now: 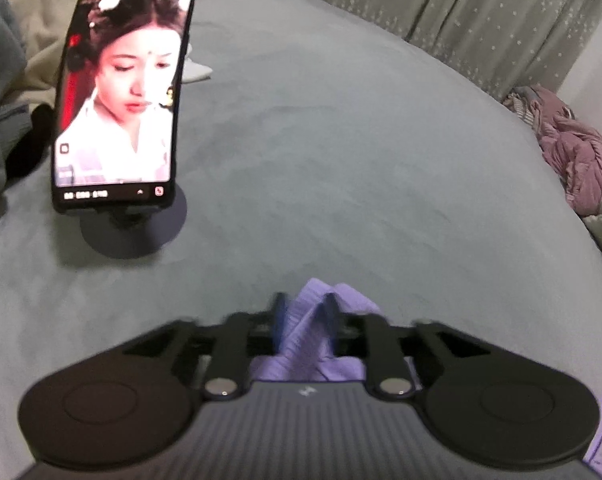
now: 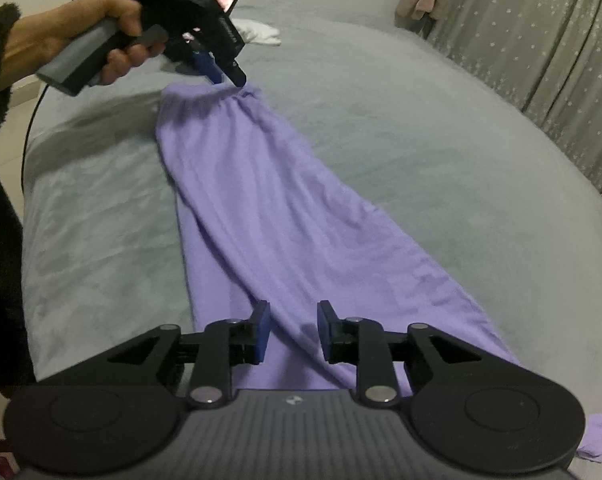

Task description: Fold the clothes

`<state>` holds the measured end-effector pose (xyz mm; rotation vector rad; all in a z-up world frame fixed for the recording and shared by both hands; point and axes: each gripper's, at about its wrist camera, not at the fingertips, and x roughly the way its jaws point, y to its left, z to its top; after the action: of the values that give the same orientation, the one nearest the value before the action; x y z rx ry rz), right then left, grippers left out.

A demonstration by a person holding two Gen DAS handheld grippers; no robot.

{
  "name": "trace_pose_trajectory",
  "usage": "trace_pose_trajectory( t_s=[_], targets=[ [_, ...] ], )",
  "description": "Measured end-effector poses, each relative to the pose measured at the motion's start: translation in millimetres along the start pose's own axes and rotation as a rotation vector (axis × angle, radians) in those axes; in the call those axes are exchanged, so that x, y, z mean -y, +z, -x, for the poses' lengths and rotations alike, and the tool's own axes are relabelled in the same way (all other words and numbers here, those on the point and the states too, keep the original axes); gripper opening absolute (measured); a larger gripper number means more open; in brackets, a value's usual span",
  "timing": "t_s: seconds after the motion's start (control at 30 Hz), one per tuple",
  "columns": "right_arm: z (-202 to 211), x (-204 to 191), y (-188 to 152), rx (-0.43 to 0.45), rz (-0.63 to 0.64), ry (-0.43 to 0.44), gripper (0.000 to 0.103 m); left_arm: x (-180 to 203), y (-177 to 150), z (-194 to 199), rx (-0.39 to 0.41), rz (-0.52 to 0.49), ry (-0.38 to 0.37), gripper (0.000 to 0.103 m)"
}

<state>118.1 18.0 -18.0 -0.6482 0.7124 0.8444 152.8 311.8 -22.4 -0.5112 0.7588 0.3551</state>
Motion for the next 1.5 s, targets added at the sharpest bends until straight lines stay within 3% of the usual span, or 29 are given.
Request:
trace_pose_trajectory(
  t_s=[0.13,0.33,0.63,0.7,0.73,0.77,0.87,0.97,1.03,1.17,1.27,1.5],
  targets=[
    [2.1,-0.6,-2.6,0.006,0.021,0.000,0.026,-3.4,-5.4,17.4,-0.022,-0.011,0.003,0.057],
    [-3.2,-8.1,-1.8,0.003,0.043,0.004,0.026,-23.4,-20.5,15.3,-0.124,0.031,0.015,0.055],
    [-12.7,-2.7,39.8,0.088,0.013,0.052,0.029,-42.8,-24.2,20.4,-0.170,0.145,-0.093,0.052],
    [-18.8,-9.3,48.3,0.091,0.003,0.084,0.030,-44.3,-26.5,20.2,-0.178,0.152,-0.111,0.040],
    [-20.4,-12.4,50.0,0.092,-0.001,0.095,0.030,-46.7,-28.1,18.4,-0.182,0.164,-0.114,0.022],
    [-23.2,-19.3,51.8,0.094,-0.004,0.109,0.030,-49.1,-29.1,16.4,-0.186,0.180,-0.118,0.017],
    [-27.3,-40.1,56.7,0.118,0.012,0.117,0.030,-45.5,-27.0,15.8,-0.152,0.199,-0.157,0.006],
    [-29.2,-55.9,64.3,0.164,0.047,0.060,0.032,-38.3,-19.0,23.4,-0.080,0.222,-0.234,0.003],
    [-31.8,-60.4,68.8,0.177,0.062,0.035,0.045,-32.6,-12.2,26.2,-0.039,0.234,-0.273,0.003],
    [-45.2,-65.7,75.5,0.167,0.094,-0.035,0.045,-19.4,3.3,24.5,0.026,0.273,-0.346,0.003],
    [-53.7,-63.0,74.7,0.146,0.108,-0.107,0.044,-21.2,4.9,22.1,0.025,0.307,-0.344,0.003],
    [-51.3,-68.4,66.4,0.107,0.091,0.003,0.043,-40.3,-5.3,-3.4,-0.110,0.306,-0.171,0.007]
  ],
)
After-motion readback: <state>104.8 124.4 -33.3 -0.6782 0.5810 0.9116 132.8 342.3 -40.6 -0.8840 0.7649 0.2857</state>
